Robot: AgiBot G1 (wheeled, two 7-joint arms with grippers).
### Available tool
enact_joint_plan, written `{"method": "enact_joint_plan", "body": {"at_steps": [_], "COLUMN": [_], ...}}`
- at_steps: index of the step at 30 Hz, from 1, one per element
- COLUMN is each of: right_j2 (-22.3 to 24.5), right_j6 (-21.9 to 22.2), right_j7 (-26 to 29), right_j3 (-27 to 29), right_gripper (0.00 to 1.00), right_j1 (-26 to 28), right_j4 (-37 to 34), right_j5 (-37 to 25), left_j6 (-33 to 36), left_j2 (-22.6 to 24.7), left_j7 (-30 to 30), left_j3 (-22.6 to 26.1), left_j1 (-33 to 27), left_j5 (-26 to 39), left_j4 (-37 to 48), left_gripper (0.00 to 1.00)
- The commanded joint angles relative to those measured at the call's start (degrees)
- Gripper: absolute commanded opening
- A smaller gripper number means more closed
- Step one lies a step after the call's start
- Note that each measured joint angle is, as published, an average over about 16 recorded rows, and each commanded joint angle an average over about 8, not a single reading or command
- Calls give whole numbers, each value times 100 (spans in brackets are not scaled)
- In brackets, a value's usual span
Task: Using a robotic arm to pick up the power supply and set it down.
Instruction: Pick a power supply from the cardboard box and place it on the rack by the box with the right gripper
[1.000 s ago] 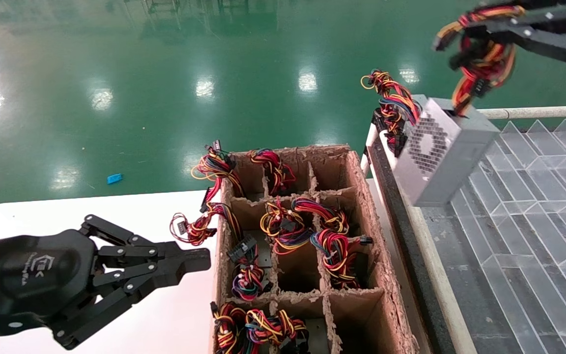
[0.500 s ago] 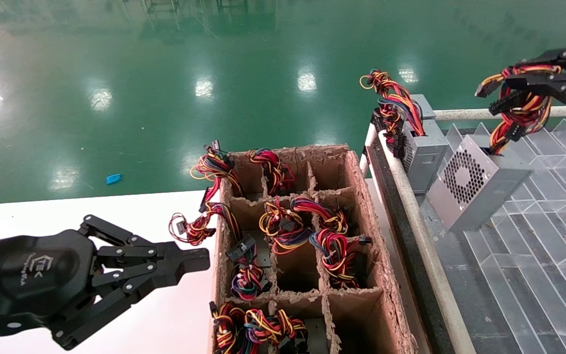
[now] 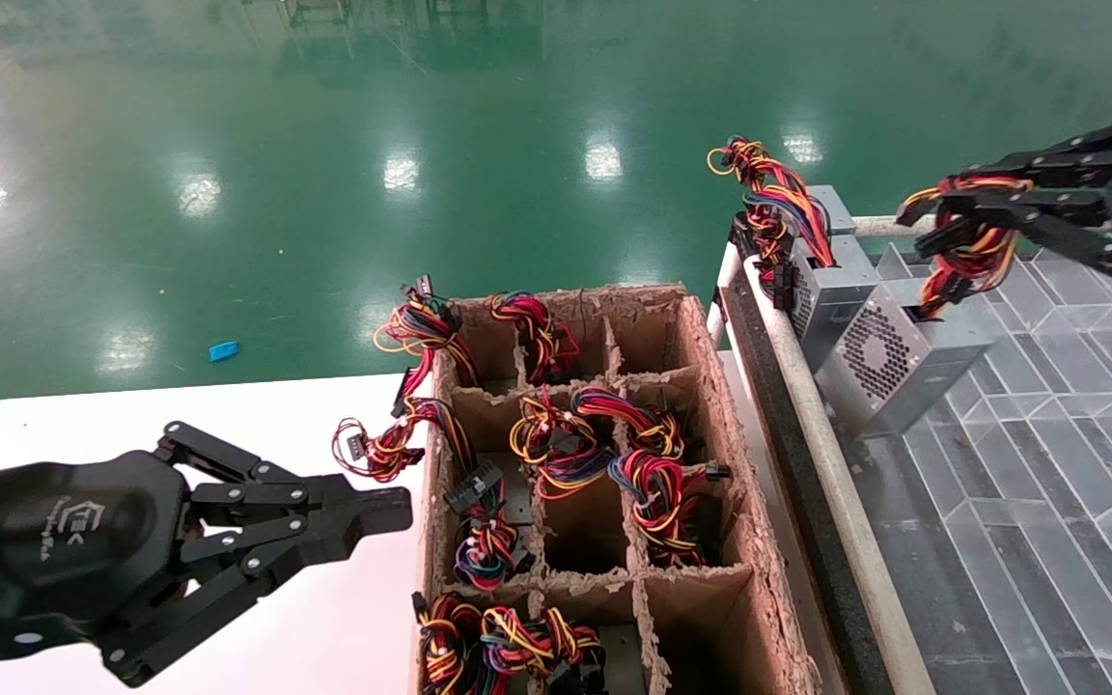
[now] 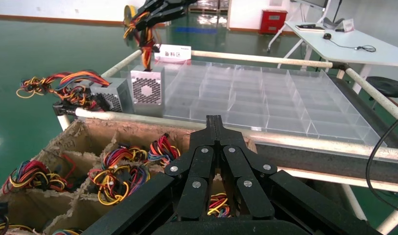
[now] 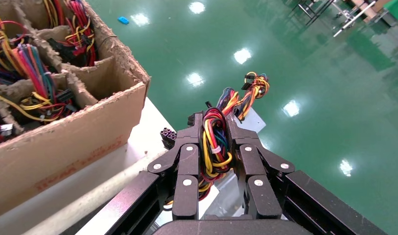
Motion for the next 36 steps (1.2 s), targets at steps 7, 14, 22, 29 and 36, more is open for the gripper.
{"method": "enact_joint_plan", "body": {"at_steps": [7, 14, 22, 29, 36], "right_j2": [-405, -685, -891, -1029, -1064], "right_j6": [272, 434, 555, 543, 509], "right_j7": [-341, -559, -713, -792, -800], "right_j3": [-39, -50, -61, -94, -146], "right_gripper": [0, 0, 0, 0, 49], "right_j1": [-89, -68, -81, -122, -112], "right_j4": [-550, -899, -1141, -1291, -1320], "right_j5": [-24, -34, -38, -36, -103], "left_j6": [0, 0, 0, 0, 0], "left_j2": [0, 0, 0, 0, 0], "left_j7": [0, 0, 0, 0, 0], "left_j3": [0, 0, 0, 0, 0], "left_j1": [0, 0, 0, 0, 0], "left_j5": [0, 0, 0, 0, 0], "left_j4": [0, 0, 0, 0, 0], "left_gripper": [0, 0, 0, 0, 0]}}
